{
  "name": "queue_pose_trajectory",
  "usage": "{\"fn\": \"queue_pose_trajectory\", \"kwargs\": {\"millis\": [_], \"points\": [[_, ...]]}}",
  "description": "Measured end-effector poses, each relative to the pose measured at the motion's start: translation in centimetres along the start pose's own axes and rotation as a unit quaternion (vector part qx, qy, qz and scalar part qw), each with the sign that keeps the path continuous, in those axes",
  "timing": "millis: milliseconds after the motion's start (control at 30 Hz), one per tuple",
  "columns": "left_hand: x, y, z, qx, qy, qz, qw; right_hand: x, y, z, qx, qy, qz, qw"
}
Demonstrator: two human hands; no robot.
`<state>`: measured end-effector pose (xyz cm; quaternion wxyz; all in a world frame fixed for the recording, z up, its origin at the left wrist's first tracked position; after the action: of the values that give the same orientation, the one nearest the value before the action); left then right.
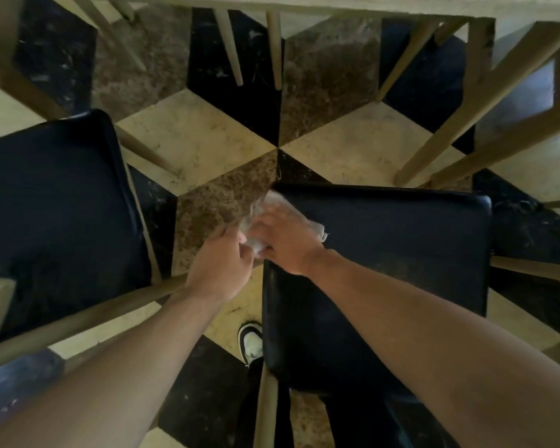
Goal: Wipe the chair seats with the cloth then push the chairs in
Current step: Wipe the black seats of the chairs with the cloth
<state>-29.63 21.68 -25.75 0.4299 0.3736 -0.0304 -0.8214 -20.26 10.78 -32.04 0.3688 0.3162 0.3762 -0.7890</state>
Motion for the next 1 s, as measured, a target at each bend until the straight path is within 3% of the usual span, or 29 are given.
{"fn": "queue_pose_trajectory", "kwargs": {"millis": [67,200,267,367,533,900,1000], "points": [[-0.1,-0.7,0.6,-0.011,-0.005,0.008,1.0,0.1,0.1,-0.3,-0.023,-0.056,0.002,0.998],[-0.2,-1.5,1.2,-0.017,-0.008,0.038,0.999,-1.3,2.5,-1.6,0.051,-0.008,0.051,0.997],[-0.2,-1.7,1.3,-0.018,-0.003,0.053,0.998,-2.6,3.6,-2.5,0.109,0.029,0.005,0.994],[-0.2,-2.1,1.3,-0.003,0.002,0.056,0.998,-3.2,3.7,-4.0,0.129,0.019,-0.003,0.992],[0.2,-3.7,2.6,-0.007,-0.009,0.051,0.999,-0.8,-0.4,-2.7,0.031,-0.062,0.105,0.992],[0.8,-3.9,4.1,-0.018,-0.057,0.041,0.997,5.6,-6.1,5.9,-0.113,-0.138,-0.007,0.984],[1.2,-2.5,4.4,-0.007,-0.06,0.039,0.997,6.4,-6.5,7.9,-0.095,-0.145,-0.142,0.974]]}}
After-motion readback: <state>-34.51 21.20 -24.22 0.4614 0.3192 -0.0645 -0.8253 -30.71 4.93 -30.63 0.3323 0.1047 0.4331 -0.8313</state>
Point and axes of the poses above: each hand's wrist, its own z-axis away from the middle knuckle, its own x-axis out of the palm, y = z × x, the point moved 2 cm from there along -z, towards the middle knuckle, and after that the axes turned 13 degrees about -y, right-handed, at the moved point
